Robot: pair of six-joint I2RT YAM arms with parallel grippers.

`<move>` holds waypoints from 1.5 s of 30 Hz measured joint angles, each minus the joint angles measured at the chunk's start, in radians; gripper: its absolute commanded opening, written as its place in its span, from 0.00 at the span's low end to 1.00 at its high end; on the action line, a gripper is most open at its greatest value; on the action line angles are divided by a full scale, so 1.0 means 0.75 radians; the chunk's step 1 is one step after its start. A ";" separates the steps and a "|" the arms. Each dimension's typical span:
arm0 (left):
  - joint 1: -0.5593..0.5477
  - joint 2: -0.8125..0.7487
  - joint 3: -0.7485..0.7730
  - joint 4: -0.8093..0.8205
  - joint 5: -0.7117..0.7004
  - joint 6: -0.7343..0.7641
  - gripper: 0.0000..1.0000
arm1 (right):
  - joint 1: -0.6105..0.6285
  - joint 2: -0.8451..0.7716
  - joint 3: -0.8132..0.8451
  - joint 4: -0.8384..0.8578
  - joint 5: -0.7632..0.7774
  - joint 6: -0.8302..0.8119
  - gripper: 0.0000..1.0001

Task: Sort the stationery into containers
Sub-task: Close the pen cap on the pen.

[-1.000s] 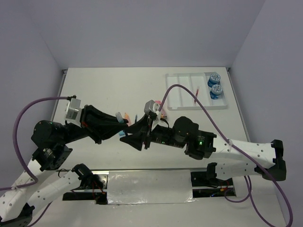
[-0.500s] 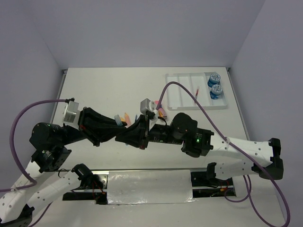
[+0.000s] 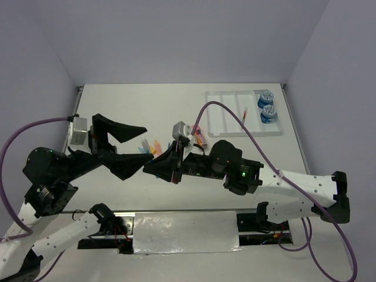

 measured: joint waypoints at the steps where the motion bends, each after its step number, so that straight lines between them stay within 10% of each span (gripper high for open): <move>1: 0.001 0.004 0.028 -0.018 -0.023 0.012 0.95 | -0.002 0.000 -0.001 -0.007 0.005 0.000 0.00; 16: 0.000 0.133 0.186 -0.221 -0.232 0.058 0.64 | -0.003 0.007 0.001 -0.090 0.108 -0.002 0.00; 24: 0.000 0.131 0.173 -0.231 -0.200 0.052 0.25 | -0.003 0.024 0.020 -0.163 0.191 -0.001 0.00; 29: 0.001 0.130 0.163 -0.232 -0.195 0.037 0.32 | -0.003 0.025 0.038 -0.204 0.217 -0.001 0.00; 37: 0.001 0.131 0.139 -0.205 -0.191 0.001 0.00 | -0.005 0.049 0.115 -0.271 0.235 -0.017 0.00; 45: 0.003 0.120 0.086 -0.075 -0.185 -0.027 0.00 | -0.014 0.083 0.247 -0.418 0.247 -0.076 0.00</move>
